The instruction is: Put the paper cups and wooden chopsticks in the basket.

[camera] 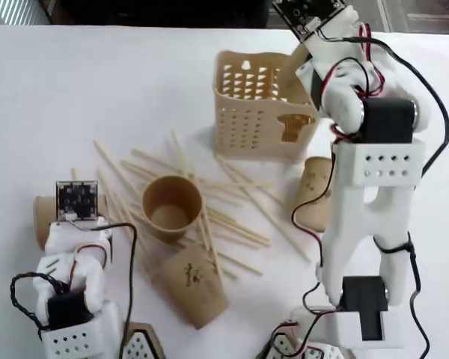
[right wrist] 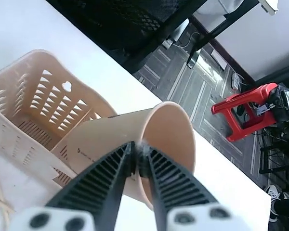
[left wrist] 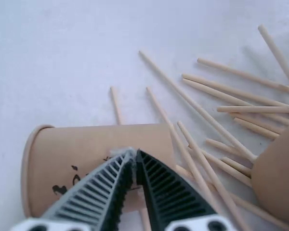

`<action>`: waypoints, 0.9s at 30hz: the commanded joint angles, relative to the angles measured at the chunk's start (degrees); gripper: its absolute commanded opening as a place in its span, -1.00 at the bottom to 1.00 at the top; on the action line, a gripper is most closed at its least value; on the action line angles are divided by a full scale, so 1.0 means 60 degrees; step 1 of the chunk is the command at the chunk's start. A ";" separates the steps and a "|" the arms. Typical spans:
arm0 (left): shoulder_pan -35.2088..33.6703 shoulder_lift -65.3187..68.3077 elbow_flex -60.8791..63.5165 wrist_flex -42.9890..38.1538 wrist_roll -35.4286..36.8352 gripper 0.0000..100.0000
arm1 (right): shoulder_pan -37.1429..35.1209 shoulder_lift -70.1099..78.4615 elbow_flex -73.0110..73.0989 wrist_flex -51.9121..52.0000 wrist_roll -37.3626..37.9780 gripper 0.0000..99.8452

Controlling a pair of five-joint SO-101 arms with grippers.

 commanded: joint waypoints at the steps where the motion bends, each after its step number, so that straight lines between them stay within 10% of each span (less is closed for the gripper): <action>1: -0.0037 -0.0051 -0.0044 -0.0176 -0.0088 -0.92 | -0.0183 -0.0051 -0.0337 0.0139 0.0117 -0.95; 11: -0.0037 -0.0051 -0.0044 -0.0190 -0.0088 -0.92 | -0.0242 -0.0374 -0.0791 0.1531 0.0571 -0.59; 18: -0.0051 -0.0051 -0.0103 -0.0205 -0.0073 -0.92 | -0.0271 -0.0872 -0.1832 0.3245 0.0557 -0.59; 27: -0.0066 -0.0051 -0.0073 -0.0234 -0.0073 -0.92 | 0.0242 0.0462 -0.1700 0.1121 -0.1407 -0.85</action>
